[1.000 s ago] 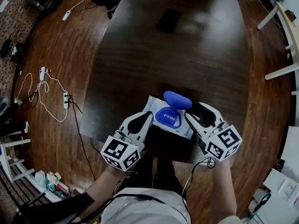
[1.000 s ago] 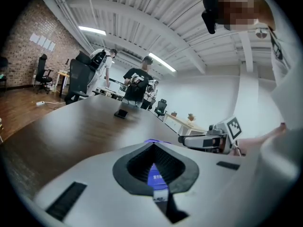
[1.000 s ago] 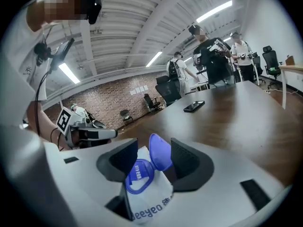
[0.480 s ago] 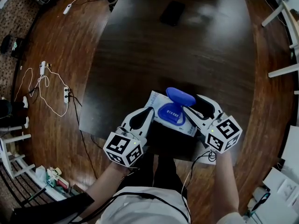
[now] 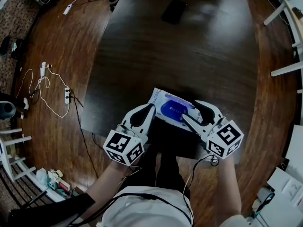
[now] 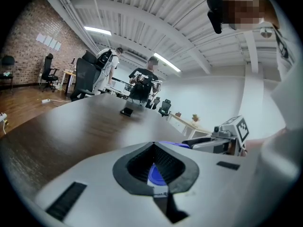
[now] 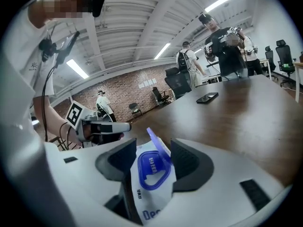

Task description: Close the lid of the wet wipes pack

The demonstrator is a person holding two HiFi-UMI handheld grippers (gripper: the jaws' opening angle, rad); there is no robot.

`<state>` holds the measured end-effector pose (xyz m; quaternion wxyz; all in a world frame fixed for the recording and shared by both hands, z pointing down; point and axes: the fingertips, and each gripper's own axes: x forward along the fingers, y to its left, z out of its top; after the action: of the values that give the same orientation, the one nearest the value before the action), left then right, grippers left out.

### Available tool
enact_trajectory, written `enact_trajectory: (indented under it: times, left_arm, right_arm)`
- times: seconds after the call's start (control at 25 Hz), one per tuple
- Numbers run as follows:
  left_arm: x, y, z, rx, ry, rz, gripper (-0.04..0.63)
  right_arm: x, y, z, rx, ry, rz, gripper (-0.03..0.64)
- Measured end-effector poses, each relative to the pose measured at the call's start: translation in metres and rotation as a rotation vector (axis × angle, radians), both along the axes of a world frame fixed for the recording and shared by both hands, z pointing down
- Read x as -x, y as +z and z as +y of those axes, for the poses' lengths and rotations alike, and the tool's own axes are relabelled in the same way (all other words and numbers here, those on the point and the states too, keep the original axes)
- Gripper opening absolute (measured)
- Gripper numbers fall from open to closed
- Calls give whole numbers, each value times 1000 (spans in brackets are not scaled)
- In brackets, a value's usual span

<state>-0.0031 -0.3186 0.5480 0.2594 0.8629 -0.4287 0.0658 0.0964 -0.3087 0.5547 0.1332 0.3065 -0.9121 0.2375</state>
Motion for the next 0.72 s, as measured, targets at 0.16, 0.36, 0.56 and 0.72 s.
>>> enact_trajectory:
  times: [0.16, 0.36, 0.56, 0.72]
  left_arm:
    - [-1, -1, 4, 0, 10, 2, -2]
    - [-7, -2, 8, -6, 20, 6, -2]
    - [-9, -7, 9, -15, 27, 10, -2]
    - [-8, -5, 10, -12, 28, 9, -2]
  right_arm:
    - [6, 4, 10, 12, -16, 12, 225]
    - [18, 17, 24, 33, -45, 24, 225]
    - [27, 25, 31, 46, -59, 32, 225]
    - [35, 32, 33, 57, -70, 40, 225]
